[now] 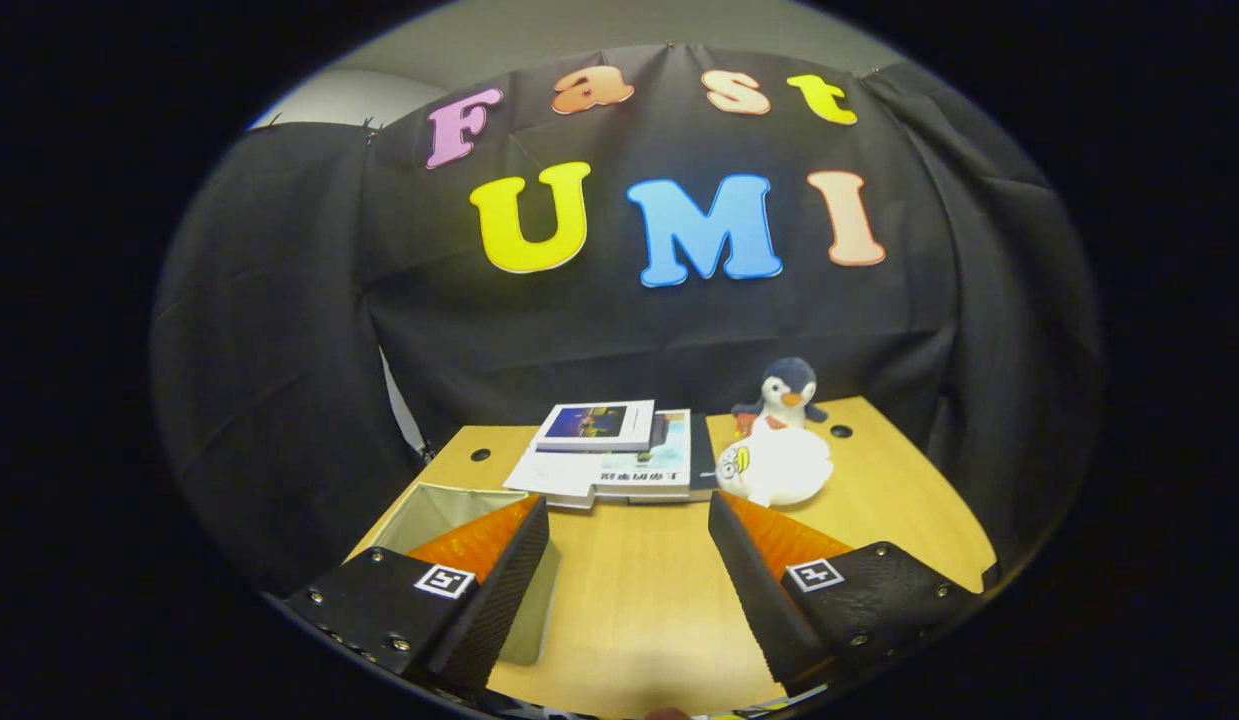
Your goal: Open the storage box then place both shoes into the box .Put the left shoe in first, then the right shoe, with the right side of both shoes facing outward in a uniform manner.
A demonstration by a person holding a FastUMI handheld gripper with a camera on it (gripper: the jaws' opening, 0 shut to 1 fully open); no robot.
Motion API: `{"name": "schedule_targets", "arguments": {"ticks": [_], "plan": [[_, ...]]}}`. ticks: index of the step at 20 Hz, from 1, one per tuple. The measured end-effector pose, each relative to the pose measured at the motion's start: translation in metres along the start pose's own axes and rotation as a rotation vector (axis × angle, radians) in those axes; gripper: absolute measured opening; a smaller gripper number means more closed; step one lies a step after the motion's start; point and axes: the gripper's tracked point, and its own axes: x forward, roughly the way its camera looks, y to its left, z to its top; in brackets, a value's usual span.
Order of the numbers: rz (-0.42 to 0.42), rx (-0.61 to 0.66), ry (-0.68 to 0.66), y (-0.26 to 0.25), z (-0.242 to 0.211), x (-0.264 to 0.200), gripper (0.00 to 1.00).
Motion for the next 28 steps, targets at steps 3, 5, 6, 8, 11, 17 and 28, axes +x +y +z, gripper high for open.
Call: {"name": "schedule_targets", "arguments": {"ticks": [3,5,6,8,11,17,28], "plan": [[-0.084,-0.06,-0.077,-0.039,0.017,-0.014,0.98],[-0.117,-0.059,-0.11,-0.057,0.023,-0.02,0.98],[-0.12,-0.047,-0.128,-0.061,0.026,-0.023,0.98],[-0.134,-0.032,-0.157,-0.076,0.031,-0.03,0.98],[-0.158,-0.01,-0.172,-0.094,0.029,-0.039,0.98],[-0.207,-0.042,-0.227,-0.12,0.033,-0.059,0.97],[-0.227,-0.044,-0.308,-0.124,0.042,-0.077,0.97]]}}
